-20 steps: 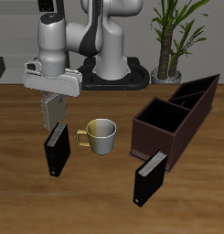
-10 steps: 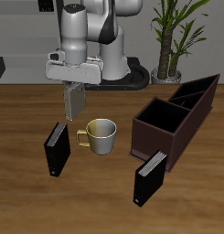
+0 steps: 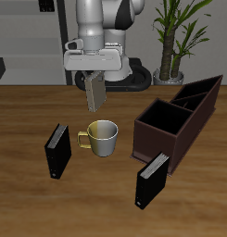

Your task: Place the yellow book into the left desk caddy's front compartment and place the white-yellow mug into the left desk caddy's right compartment

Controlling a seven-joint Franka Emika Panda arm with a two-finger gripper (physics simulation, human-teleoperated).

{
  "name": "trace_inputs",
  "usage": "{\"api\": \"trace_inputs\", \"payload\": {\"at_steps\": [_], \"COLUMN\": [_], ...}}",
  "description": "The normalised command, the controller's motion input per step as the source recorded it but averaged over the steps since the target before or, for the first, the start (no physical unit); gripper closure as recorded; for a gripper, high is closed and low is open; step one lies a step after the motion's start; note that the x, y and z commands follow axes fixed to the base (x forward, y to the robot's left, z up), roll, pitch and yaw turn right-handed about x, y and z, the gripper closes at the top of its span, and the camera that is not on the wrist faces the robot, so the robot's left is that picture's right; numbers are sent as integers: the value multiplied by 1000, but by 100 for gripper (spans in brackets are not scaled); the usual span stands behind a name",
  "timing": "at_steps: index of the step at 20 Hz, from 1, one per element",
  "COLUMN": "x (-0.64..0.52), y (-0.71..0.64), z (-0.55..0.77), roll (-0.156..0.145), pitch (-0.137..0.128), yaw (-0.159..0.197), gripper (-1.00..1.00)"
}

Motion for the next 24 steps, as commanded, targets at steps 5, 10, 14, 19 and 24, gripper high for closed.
{"api": "trace_inputs", "payload": {"at_steps": [5,10,14,19,24], "x": [-5,-164,-123,-252,17], "y": [453,523,417,455,339], "z": [189,61,30,67,-50], "roll": [50,20,-16,-58,10], "pitch": [-11,-8,5,-68,20], "yaw": [13,-7,-71,-97,-124], "gripper": [100,100,100,100,100]}}
